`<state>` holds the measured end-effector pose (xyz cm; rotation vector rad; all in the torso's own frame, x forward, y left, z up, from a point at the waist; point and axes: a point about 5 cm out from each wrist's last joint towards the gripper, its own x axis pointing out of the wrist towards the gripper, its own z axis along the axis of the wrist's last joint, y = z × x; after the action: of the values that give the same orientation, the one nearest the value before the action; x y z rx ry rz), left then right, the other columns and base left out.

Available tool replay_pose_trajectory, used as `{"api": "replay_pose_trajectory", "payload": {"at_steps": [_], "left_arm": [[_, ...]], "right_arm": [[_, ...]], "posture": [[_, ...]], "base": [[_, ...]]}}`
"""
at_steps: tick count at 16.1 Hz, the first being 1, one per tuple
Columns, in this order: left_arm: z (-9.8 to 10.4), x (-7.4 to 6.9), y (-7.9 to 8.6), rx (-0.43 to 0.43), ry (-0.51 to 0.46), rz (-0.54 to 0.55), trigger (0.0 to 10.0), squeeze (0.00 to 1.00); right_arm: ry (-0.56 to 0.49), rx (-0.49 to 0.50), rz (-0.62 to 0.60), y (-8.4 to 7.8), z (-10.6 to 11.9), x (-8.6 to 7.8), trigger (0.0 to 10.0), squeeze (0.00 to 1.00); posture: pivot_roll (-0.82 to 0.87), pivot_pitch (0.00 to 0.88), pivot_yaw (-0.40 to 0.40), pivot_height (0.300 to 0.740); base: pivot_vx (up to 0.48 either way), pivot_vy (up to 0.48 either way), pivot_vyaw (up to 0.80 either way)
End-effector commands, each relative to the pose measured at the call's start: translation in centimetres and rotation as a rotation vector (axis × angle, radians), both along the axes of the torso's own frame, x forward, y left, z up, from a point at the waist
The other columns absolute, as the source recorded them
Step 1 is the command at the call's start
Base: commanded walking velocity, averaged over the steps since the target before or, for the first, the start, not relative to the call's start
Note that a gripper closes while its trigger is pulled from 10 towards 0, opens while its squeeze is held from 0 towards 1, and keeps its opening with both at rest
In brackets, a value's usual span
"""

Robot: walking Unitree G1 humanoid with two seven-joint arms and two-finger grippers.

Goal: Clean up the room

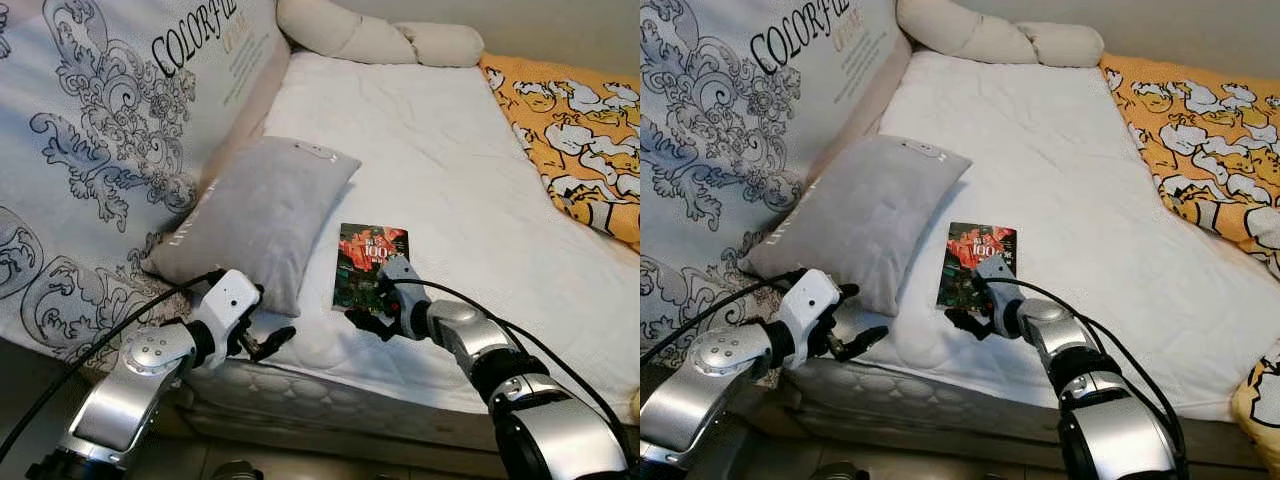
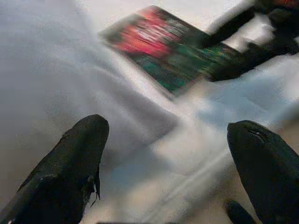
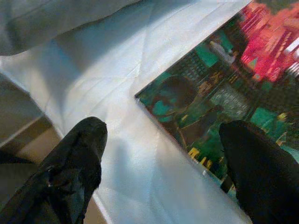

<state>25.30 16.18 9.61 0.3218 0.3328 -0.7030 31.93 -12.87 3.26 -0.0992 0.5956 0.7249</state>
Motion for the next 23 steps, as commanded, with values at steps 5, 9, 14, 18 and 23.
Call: {"api": "replay_pose_trajectory", "payload": {"at_steps": [5, 9, 14, 18, 23], "left_arm": [[0.4, 0.6, 1.2, -0.124, -0.164, 0.347, 10.0, 0.00], [-0.7, 0.3, 2.0, -0.105, -0.161, 0.447, 10.0, 0.00], [-0.6, 0.7, 1.7, -0.113, -0.184, 0.476, 10.0, 0.00], [-0.8, 0.5, 2.4, -0.107, -0.194, 0.553, 10.0, 0.00], [-0.8, 0.5, 3.0, -0.106, -0.199, 0.593, 10.0, 0.00]], "right_arm": [[-0.294, 0.011, -0.474, -3.7, 1.5, -0.9, 10.0, 0.00], [-0.406, 0.142, -0.738, -3.5, 2.3, -3.5, 10.0, 0.00], [-0.363, 0.062, -0.727, -2.9, 1.9, -4.5, 10.0, 0.00], [-0.346, 0.047, -0.728, -3.1, 2.3, -3.8, 10.0, 0.00], [-0.348, 0.054, -0.715, -2.9, 2.7, -3.6, 10.0, 0.00]], "posture": [[0.06, 0.000, -0.078, 0.740], [0.00, 0.000, -0.040, 0.740], [0.02, 0.000, -0.060, 0.740], [0.04, 0.000, -0.081, 0.740], [0.04, 0.000, -0.080, 0.740]], "base": [[0.000, -0.086, 0.00], [0.000, -0.475, 0.00], [0.000, -0.480, 0.00], [0.000, -0.480, 0.00], [0.000, -0.478, 0.00]]}}
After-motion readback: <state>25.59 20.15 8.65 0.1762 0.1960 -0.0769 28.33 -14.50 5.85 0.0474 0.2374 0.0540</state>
